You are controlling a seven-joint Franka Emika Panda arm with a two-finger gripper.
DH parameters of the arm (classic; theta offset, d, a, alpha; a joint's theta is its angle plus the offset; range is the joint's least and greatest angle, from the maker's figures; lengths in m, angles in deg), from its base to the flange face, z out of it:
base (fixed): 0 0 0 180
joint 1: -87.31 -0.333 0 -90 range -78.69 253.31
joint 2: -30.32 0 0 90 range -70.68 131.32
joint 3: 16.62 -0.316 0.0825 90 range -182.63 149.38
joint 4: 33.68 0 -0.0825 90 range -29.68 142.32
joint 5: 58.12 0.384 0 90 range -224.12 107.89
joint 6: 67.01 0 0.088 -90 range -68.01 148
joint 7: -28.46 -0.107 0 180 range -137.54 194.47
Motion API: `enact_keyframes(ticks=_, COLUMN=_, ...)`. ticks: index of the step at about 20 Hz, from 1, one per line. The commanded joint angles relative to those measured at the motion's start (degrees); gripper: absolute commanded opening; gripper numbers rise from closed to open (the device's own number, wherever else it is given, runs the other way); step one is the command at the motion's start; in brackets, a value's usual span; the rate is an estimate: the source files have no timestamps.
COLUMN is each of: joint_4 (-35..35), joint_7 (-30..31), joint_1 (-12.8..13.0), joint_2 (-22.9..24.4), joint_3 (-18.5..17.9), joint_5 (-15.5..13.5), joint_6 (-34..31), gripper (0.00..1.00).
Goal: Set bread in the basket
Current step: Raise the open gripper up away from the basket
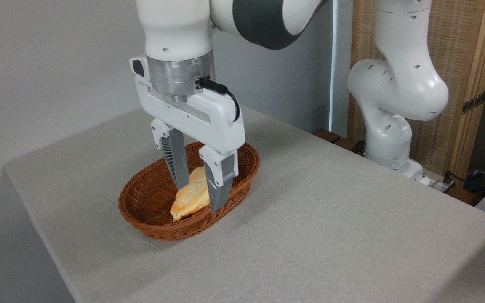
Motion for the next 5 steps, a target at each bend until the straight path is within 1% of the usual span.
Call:
enact_keyframes(ticks=1, joint_4=-1.13, joint_7=-0.44, joint_1=0.31, joint_2=0.03, joint_3=1.85, joint_5=0.14, joint_6=-1.37, gripper=1.00)
enact_keyframes(ticks=3, joint_4=-1.22, joint_7=-0.44, joint_1=0.23, joint_2=0.21, joint_3=5.26, joint_5=0.22, joint_6=-1.46, gripper=1.00)
enact_keyframes(ticks=5, joint_4=-1.40, joint_7=-0.09, joint_1=0.23, joint_2=0.47, joint_3=7.12, joint_5=0.23, joint_6=-1.63, gripper=1.00)
